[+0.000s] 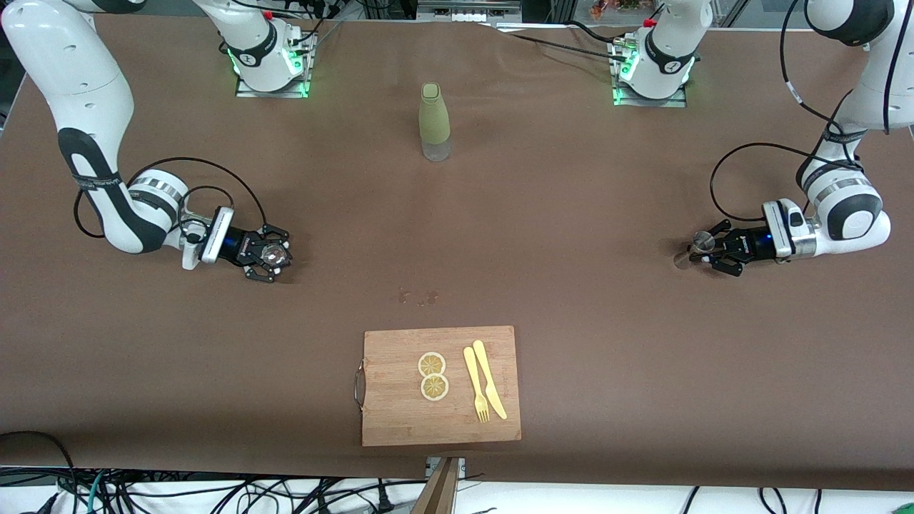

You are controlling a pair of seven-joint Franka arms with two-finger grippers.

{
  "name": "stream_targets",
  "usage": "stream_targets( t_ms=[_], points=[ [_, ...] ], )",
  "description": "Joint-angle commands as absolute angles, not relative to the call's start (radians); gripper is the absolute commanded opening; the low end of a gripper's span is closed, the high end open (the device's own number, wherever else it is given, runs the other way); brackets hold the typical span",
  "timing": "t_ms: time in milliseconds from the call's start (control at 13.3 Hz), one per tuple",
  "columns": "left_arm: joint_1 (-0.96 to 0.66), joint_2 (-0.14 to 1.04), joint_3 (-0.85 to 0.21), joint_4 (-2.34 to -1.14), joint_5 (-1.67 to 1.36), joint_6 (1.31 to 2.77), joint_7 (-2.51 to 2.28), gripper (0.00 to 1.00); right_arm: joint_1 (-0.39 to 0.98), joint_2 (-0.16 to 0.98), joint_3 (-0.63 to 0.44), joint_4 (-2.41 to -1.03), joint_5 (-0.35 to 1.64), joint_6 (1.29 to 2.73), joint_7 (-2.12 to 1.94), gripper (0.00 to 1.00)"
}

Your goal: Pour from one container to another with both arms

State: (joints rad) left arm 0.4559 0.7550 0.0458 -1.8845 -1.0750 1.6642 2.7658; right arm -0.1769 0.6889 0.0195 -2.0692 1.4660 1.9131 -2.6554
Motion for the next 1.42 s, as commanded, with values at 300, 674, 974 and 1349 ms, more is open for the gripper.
stream_targets(
  t_ms=[300, 674, 974, 1349],
  points=[
    [0.466, 0.749, 0.055, -1.891, -1.075, 1.622, 2.93, 0.0, -0.173, 0.684, 0.031, -2.011, 1.483, 1.888, -2.645, 0.0],
    [0.474, 0.749, 0.074, -1.885, -1.077, 1.545, 2.928, 0.0, -0.173, 0.683, 0.037, -1.988, 1.483, 1.885, -2.591, 0.0],
    [0.463, 0.744, 0.066, -1.844, -1.075, 1.545, 2.855, 0.0, -0.173, 0.66, 0.038, -1.964, 1.483, 1.887, -2.559, 0.0],
    [0.416, 0.729, -0.012, -1.83, -1.118, 1.585, 2.692, 0.0, -0.172, 0.658, 0.04, -1.927, 1.482, 1.898, -2.511, 0.0]
  ],
)
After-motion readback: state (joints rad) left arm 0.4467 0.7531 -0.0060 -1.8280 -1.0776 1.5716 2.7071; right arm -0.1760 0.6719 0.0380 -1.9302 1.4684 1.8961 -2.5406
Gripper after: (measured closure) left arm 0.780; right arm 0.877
